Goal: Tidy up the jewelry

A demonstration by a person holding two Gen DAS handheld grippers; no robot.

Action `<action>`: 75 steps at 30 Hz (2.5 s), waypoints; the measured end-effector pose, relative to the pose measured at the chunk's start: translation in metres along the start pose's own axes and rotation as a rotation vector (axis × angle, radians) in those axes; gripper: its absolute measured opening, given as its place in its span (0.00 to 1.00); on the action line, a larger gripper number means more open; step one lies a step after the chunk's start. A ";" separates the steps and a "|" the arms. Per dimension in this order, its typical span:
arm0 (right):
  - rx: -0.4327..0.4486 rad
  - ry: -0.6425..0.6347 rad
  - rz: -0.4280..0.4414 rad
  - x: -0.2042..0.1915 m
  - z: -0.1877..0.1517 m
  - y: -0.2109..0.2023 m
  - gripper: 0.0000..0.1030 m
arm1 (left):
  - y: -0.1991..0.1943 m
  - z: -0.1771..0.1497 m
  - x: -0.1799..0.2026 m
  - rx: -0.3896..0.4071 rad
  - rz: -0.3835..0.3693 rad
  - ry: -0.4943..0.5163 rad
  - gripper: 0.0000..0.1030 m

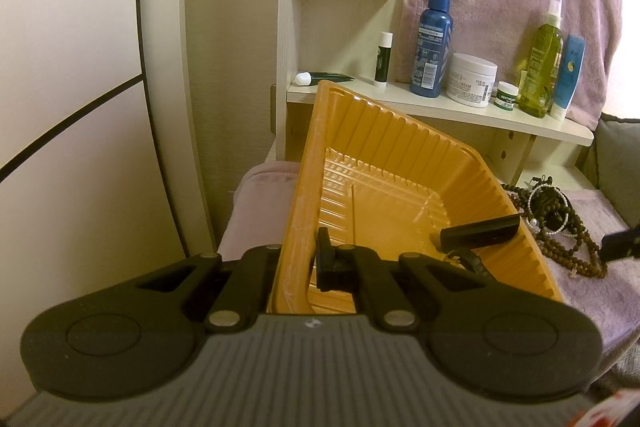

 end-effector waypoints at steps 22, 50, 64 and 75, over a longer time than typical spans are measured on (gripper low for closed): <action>-0.078 -0.057 -0.094 -0.029 0.005 0.045 0.07 | 0.000 0.000 -0.001 -0.004 -0.006 -0.001 0.04; -0.046 -0.282 0.133 -0.110 0.080 0.072 0.07 | -0.001 0.000 0.000 -0.011 -0.004 0.005 0.04; -0.032 -0.267 0.129 -0.107 0.085 0.067 0.12 | 0.000 0.000 -0.001 -0.013 -0.003 0.005 0.04; 0.057 -0.169 0.178 -0.093 0.068 0.034 0.31 | 0.001 0.000 -0.001 -0.014 0.001 0.008 0.04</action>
Point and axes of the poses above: each gripper's, at about its wrist camera, not at the fingertips, and y roughly the way its jaws point, x to its right, z to its top, the point moved 3 cm from there along y, roughly the way its jaws point, and after that the axes turned 14 degrees about -x, right-handed, at the moved point
